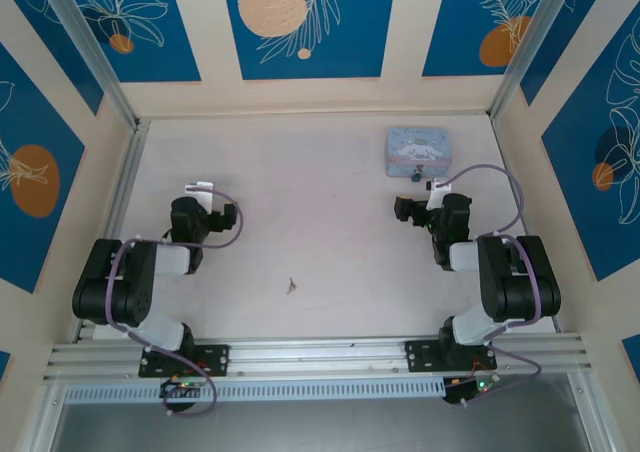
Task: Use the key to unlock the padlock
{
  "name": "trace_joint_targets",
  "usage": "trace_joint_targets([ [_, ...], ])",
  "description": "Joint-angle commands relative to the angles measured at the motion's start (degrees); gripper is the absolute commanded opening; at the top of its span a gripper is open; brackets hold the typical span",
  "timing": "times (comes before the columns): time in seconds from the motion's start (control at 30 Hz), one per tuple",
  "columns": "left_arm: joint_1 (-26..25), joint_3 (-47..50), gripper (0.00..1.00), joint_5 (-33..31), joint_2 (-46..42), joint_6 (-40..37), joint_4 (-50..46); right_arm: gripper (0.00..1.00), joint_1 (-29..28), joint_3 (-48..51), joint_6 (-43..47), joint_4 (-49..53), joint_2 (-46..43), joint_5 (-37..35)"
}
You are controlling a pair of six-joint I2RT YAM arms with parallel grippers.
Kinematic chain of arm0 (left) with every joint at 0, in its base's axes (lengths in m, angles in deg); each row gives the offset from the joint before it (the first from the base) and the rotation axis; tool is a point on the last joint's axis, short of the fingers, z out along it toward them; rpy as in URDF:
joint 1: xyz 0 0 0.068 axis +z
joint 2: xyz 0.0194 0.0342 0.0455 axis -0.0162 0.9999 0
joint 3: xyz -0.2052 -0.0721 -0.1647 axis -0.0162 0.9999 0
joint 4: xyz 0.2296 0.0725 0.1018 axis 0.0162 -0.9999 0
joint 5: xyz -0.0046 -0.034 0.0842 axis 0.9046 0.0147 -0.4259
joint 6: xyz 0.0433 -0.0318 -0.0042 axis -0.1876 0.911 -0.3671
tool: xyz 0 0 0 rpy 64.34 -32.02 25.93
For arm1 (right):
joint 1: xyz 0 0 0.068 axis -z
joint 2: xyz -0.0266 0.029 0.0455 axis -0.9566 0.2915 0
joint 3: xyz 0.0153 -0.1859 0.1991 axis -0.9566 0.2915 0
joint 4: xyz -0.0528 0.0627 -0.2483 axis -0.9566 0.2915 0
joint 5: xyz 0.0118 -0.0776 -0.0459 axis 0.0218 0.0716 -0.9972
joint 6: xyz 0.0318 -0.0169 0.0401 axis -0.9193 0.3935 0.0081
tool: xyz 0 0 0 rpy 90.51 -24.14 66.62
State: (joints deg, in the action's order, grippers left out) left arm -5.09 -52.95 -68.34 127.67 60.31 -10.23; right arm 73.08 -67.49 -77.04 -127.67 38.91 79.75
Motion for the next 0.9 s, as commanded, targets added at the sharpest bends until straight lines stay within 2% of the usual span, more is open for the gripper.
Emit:
trace_joint_targets([
  [0.0, 1.0, -0.91, 1.0, 1.44, 0.33, -0.5, 0.14, 0.99, 0.31, -1.26, 1.38, -0.43, -0.49, 1.06],
  [0.7, 1.01, 0.9, 1.0, 2.85, -1.46, -1.03, 2.02, 0.99, 1.03, -1.05, 0.93, -0.63, -0.68, 2.59],
  [0.77, 0.96, -2.68, 0.99, 4.47, -4.45, -1.9, -7.69, 0.99, 0.74, -1.85, 0.04, 3.32, -4.16, -0.73],
  [0.87, 0.84, -10.69, 0.98, 1.78, -8.34, -0.4, -23.16, 0.99, 0.33, -8.15, -2.15, 19.7, -11.63, -4.19],
])
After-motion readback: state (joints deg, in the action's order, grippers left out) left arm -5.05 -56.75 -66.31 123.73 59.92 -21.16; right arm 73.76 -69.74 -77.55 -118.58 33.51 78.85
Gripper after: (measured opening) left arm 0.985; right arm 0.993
